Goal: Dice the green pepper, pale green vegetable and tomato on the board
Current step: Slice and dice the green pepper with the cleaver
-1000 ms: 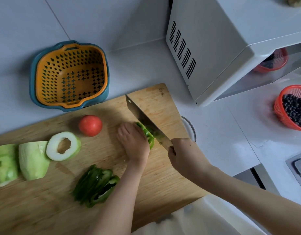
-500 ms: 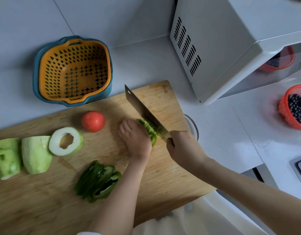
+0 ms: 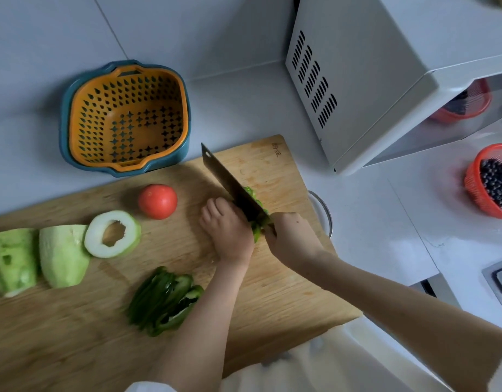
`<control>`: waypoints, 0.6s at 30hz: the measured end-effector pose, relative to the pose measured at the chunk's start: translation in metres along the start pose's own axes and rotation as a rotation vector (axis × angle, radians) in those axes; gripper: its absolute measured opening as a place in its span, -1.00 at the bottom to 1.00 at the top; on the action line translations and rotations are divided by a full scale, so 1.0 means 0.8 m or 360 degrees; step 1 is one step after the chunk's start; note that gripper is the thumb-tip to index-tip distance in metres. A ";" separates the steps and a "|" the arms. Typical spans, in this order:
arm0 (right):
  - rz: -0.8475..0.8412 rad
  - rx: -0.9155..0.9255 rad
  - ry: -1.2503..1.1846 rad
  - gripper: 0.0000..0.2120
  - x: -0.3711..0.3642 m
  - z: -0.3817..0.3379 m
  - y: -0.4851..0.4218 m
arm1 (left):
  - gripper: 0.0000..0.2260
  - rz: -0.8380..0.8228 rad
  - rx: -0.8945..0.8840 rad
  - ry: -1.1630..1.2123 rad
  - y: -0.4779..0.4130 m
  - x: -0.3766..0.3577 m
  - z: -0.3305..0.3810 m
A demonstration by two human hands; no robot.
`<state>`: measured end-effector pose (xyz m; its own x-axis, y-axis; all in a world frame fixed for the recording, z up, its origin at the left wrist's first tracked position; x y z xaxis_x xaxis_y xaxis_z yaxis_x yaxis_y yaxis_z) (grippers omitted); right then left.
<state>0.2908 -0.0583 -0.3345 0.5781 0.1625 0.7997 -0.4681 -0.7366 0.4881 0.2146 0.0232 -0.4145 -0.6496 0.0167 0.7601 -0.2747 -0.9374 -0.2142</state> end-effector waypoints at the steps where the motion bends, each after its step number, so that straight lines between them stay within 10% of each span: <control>1: 0.0025 -0.0018 -0.0046 -0.75 0.002 0.005 0.005 | -0.83 -0.0002 -0.0007 0.0024 0.001 0.000 0.000; 18: -0.0151 -0.0058 0.0236 -0.70 0.019 0.003 0.038 | -0.86 -0.0022 0.0024 -0.0079 0.001 -0.002 0.000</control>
<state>0.2870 -0.0801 -0.3081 0.5173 0.3273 0.7907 -0.4416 -0.6894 0.5742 0.2153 0.0225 -0.4162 -0.6096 0.0126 0.7926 -0.2727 -0.9422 -0.1947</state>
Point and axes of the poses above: each hand's wrist, its own y-axis away from the middle knuckle, its own x-axis out of the back of the hand, z = x × y, the point moved 3 cm from there along -y, towards the middle knuckle, and after that the axes turned 5 degrees about y, right-handed, at the moved point
